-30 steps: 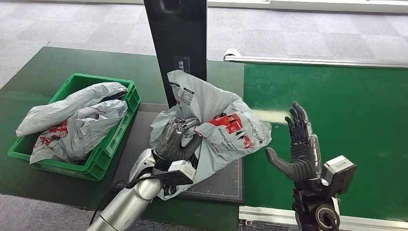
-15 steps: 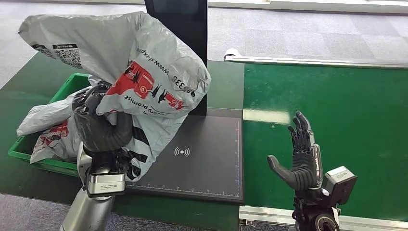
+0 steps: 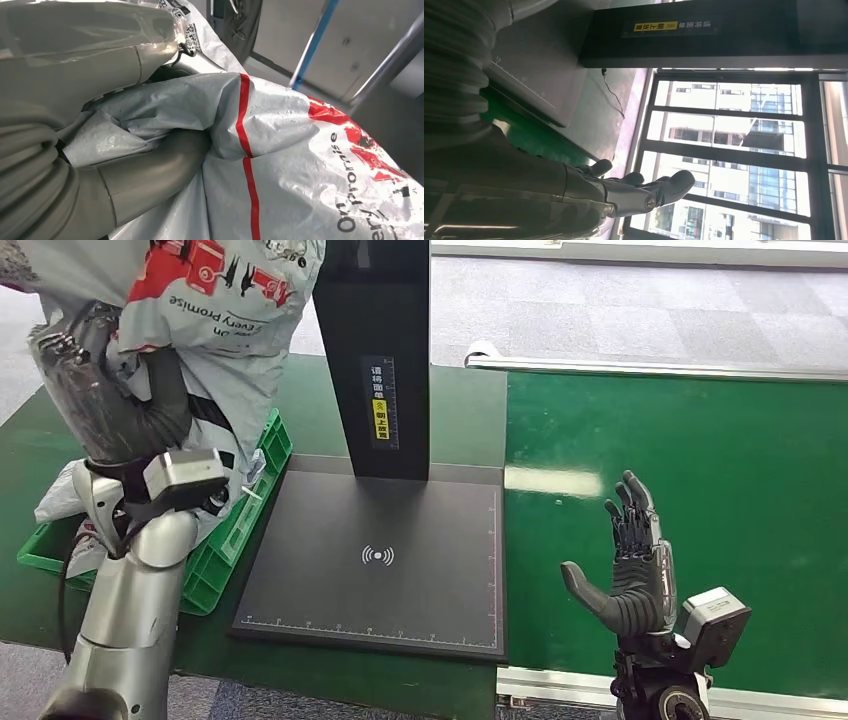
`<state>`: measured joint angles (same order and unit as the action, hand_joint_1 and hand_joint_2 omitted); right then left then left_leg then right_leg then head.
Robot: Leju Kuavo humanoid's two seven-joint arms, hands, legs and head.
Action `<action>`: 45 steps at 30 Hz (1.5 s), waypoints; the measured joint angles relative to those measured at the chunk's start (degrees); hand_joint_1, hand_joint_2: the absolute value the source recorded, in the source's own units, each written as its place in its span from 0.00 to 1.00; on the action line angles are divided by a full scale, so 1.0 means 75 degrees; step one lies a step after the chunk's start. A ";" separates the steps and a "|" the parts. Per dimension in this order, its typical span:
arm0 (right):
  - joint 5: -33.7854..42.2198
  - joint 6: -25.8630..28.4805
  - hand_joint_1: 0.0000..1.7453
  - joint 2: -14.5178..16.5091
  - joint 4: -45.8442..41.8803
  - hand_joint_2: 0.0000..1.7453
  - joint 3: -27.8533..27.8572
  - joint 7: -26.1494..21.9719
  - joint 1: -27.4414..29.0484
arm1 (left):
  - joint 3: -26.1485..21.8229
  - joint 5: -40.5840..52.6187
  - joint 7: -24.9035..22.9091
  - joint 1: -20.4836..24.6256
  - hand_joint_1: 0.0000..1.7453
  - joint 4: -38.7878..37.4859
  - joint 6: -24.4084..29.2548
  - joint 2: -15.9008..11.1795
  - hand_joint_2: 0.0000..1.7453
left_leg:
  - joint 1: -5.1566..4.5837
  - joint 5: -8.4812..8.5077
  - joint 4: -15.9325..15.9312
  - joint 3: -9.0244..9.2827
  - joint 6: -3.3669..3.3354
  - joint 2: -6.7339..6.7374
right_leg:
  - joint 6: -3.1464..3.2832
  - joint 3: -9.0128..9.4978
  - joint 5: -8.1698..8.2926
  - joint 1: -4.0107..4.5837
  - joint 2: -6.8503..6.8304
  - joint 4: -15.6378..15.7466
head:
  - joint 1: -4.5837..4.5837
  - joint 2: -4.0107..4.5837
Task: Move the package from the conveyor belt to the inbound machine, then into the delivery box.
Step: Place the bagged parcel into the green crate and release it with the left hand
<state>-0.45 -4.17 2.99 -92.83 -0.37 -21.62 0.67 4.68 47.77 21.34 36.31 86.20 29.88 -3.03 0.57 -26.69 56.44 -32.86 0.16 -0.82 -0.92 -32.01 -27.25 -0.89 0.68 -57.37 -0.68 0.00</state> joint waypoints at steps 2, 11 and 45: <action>0.0010 0.0002 0.00 -0.0010 0.0000 1.00 0.0005 0.0010 0.0001 | -0.0254 0.0813 -0.0466 0.0570 1.00 -0.1079 0.0061 -0.0301 1.00 | 0.0000 0.0003 0.0000 0.0001 0.0000 0.0010 | 0.0004 0.0000 0.0004 0.0000 0.0005 -0.0002 | 0.0001 0.0000; 0.0051 0.0068 0.00 -0.0069 -0.0020 1.00 0.0015 0.0079 0.0053 | -0.0858 0.2336 -0.1759 0.2105 1.00 -0.4996 0.0340 -0.1405 1.00 | -0.0001 0.0001 0.0000 -0.0011 0.0005 0.0043 | 0.0010 -0.0023 0.0011 -0.0001 0.0043 -0.0005 | -0.0001 0.0000; 0.0077 0.0175 0.00 -0.0110 -0.0050 1.00 0.0026 0.0188 0.0225 | -0.1309 0.3041 -0.3018 0.2920 0.00 -0.7980 -0.1380 -0.2905 1.00 | 0.0000 0.0000 -0.0002 -0.0017 0.0006 0.0035 | 0.0012 -0.0030 0.0009 0.0000 0.0045 -0.0005 | 0.0001 0.0000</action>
<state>0.13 -2.86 2.16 -93.20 -0.17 -20.21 2.36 -5.14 70.58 -1.29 58.21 26.35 19.53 -24.82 0.57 -26.69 56.43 -32.99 0.20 -0.56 -0.84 -32.23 -27.18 -0.89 1.02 -57.40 -0.67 0.00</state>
